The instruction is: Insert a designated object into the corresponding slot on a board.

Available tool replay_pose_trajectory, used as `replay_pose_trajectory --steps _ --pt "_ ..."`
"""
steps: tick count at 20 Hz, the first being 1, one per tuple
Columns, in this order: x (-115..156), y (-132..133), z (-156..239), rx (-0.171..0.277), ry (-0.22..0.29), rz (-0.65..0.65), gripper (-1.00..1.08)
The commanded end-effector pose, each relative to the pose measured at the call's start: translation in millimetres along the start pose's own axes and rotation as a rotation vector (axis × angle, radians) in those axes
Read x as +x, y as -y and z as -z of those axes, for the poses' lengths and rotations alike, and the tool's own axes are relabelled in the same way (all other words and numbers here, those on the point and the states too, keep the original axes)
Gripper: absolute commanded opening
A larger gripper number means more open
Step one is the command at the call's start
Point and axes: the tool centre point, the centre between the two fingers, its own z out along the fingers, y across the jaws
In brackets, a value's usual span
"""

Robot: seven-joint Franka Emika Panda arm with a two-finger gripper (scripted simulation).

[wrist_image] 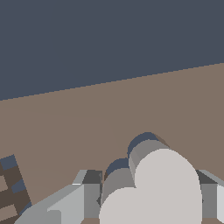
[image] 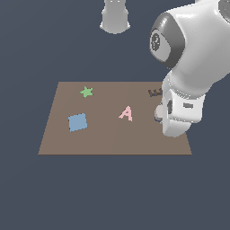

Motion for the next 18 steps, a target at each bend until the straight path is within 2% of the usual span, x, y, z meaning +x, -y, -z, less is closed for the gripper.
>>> replay_pose_trajectory --steps 1,9,10,18 --pt "0.0 0.0 0.0 0.0 0.0 0.0 -1.0" --pt "2.0 -1.2 -9.8 0.001 0.0 0.005 -1.0" --pt "2.0 -1.2 -9.8 0.001 0.0 0.005 1.0" --pt "2.0 -1.2 -9.8 0.001 0.0 0.005 1.0"
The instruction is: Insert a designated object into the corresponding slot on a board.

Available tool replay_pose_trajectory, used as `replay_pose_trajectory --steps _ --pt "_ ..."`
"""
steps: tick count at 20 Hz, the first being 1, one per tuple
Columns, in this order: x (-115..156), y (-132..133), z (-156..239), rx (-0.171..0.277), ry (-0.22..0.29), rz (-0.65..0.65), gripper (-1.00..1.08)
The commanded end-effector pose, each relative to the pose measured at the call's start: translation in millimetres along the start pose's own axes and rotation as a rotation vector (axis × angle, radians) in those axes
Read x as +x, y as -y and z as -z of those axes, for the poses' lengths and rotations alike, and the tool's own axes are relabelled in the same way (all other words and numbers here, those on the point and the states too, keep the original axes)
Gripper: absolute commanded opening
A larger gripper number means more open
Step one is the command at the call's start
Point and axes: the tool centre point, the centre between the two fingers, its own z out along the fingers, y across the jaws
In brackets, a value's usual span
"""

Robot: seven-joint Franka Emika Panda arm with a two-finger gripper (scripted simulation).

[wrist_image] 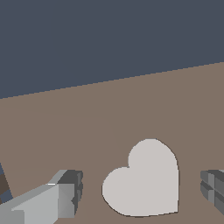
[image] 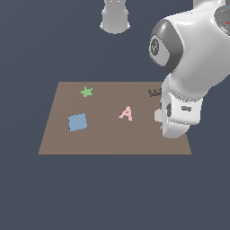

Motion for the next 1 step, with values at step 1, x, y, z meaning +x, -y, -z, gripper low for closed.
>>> replay_pose_trajectory --steps 1 --pt "0.0 -0.1 0.0 0.0 0.0 0.0 1.0"
